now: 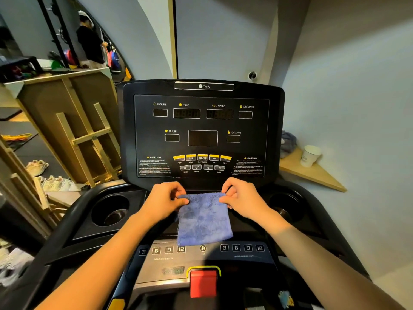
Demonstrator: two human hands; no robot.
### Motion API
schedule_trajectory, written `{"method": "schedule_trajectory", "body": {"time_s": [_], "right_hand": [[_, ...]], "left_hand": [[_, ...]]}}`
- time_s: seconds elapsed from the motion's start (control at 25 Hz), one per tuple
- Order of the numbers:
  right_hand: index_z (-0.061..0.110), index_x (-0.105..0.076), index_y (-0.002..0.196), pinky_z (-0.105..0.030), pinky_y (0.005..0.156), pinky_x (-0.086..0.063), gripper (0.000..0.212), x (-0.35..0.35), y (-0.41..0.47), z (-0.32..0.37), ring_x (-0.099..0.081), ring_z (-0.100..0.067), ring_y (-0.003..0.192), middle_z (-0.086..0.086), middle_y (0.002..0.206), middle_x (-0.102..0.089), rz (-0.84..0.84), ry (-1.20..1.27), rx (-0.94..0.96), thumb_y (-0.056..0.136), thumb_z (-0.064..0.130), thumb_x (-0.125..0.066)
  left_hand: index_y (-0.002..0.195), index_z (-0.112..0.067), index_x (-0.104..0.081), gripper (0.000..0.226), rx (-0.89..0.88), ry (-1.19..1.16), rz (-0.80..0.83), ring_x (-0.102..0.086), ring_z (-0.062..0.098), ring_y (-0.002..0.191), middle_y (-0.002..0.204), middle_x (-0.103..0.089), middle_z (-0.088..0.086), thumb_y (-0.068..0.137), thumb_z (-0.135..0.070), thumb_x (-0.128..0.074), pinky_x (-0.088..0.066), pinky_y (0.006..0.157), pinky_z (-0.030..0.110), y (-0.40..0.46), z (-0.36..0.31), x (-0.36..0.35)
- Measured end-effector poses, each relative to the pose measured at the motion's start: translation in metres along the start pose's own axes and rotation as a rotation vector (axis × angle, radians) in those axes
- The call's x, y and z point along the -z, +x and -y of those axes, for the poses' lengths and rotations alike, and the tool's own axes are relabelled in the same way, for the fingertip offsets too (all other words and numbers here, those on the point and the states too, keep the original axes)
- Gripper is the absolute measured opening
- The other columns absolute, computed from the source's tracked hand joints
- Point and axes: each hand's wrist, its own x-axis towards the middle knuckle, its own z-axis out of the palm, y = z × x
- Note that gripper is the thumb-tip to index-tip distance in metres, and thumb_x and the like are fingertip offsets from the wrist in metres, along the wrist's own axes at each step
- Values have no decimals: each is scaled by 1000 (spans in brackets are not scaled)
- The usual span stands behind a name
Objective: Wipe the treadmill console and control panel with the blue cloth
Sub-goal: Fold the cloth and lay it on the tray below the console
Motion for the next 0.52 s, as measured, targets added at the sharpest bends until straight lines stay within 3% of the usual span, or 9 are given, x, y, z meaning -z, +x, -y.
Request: {"method": "schedule_trajectory", "body": {"time_s": [0.16, 0.32, 0.52], "right_hand": [[20, -59, 82, -32, 71, -57, 20, -13, 7, -15, -64, -18, 66, -4, 67, -66, -67, -128, -10, 85, 17, -78], [23, -50, 80, -39, 66, -56, 24, -19, 6, -21, -58, -20, 63, 1, 64, -57, -96, -283, 15, 90, 26, -72], [23, -38, 89, -41, 68, -52, 27, -24, 6, -18, -59, -22, 74, 5, 77, -55, -36, -605, 30, 97, 35, -61]], "left_hand": [[81, -17, -62, 25, -7, 63, -92, -63, 10, 64, 68, -66, -4, 75, -26, -85, -48, 64, 16, 9, 6, -17], [86, -19, -50, 31, -75, 304, -122, -61, 15, 64, 69, -64, -3, 84, -38, -74, -49, 61, 30, 5, 7, -25], [92, -17, -49, 37, -123, 518, -121, -62, 24, 65, 74, -65, 0, 84, -45, -71, -52, 56, 38, 3, 8, -28]]}}
